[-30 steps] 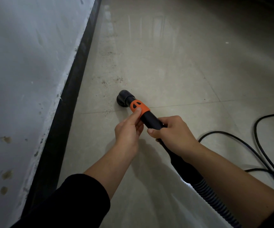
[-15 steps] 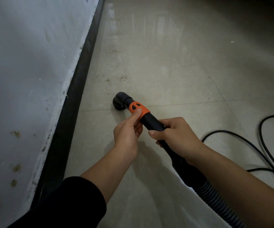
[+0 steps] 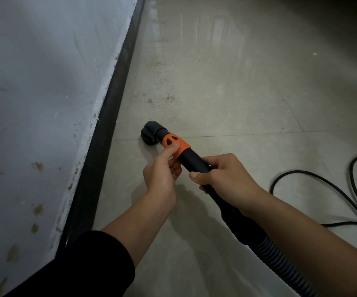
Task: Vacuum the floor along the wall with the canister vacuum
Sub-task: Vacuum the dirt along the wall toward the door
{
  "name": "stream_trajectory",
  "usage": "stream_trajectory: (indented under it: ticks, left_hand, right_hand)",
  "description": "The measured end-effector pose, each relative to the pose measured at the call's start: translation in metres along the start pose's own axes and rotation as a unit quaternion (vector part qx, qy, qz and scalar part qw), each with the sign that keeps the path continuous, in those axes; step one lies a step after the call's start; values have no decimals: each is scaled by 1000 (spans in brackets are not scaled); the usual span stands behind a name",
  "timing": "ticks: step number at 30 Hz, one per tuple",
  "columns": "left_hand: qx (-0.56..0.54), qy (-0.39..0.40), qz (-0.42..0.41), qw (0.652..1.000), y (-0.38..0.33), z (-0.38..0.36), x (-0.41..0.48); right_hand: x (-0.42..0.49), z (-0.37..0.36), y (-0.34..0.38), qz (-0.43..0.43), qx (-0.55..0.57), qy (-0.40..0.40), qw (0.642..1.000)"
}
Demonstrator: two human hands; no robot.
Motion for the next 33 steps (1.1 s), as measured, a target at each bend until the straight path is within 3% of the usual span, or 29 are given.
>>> stream_trajectory:
  ticks: [23, 33]
  left_hand:
    - [-6, -69, -24, 997, -20, 59, 38]
    - [1, -61, -15, 998, -16, 42, 47]
  right_hand:
    - [20, -61, 3, 18, 28, 73, 997]
    - [29, -51, 5, 75, -77, 6, 994]
Point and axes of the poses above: each hand's wrist, its own x-axis towards the middle knuckle, its own z-axis out of the back of the hand, y = z × x, the point moved 8 cm from there along x, towards the middle knuckle
